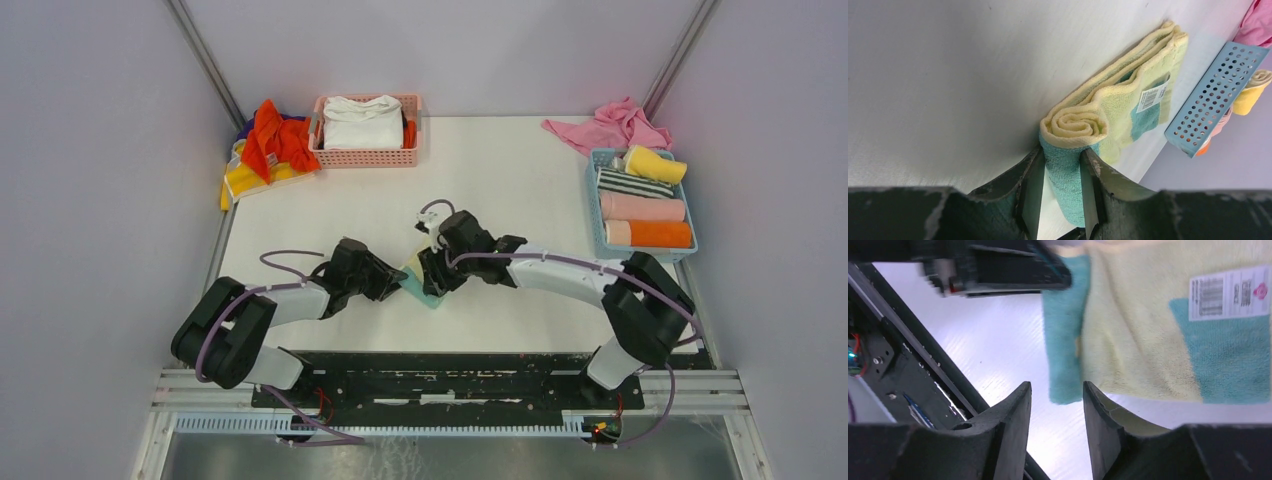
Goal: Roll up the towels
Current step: Roll the towel at the center of the board.
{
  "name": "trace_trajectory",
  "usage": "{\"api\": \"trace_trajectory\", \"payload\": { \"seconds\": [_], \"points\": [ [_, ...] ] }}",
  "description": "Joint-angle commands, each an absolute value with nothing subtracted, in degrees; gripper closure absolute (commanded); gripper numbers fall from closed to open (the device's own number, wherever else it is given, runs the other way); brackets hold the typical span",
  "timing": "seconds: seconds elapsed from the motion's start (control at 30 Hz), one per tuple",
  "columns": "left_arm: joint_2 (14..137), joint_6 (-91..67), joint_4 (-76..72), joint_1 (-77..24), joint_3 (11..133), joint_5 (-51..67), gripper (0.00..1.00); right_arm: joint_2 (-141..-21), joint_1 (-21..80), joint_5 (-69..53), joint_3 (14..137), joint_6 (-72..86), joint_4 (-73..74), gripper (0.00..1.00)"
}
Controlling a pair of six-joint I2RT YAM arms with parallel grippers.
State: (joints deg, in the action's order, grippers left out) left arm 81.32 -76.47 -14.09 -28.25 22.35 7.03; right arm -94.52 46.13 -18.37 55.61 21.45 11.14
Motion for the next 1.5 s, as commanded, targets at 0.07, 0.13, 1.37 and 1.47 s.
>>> {"api": "trace_trajectory", "payload": {
  "seconds": [0.07,0.13,1.37,1.47],
  "points": [
    [84.2,-77.9,-3.3,-28.8,20.9,2.6,0.6,-88.9,59.3,12.3,59.7,8.5,17.6,0.48],
    [84.4,-78.2,-3.3,-28.9,21.0,2.8,0.6,-90.4,62.5,16.6,60.7,6.5,17.2,0.48],
    [86.1,-76.0,-0.4,-29.0,22.9,2.9,0.6,-114.7,70.9,32.3,68.3,-2.6,20.1,0.45],
    [86.0,-75.4,-0.1,-29.0,23.2,2.5,0.6,-115.3,69.2,30.8,66.9,-2.1,19.0,0.47]
  ]
}}
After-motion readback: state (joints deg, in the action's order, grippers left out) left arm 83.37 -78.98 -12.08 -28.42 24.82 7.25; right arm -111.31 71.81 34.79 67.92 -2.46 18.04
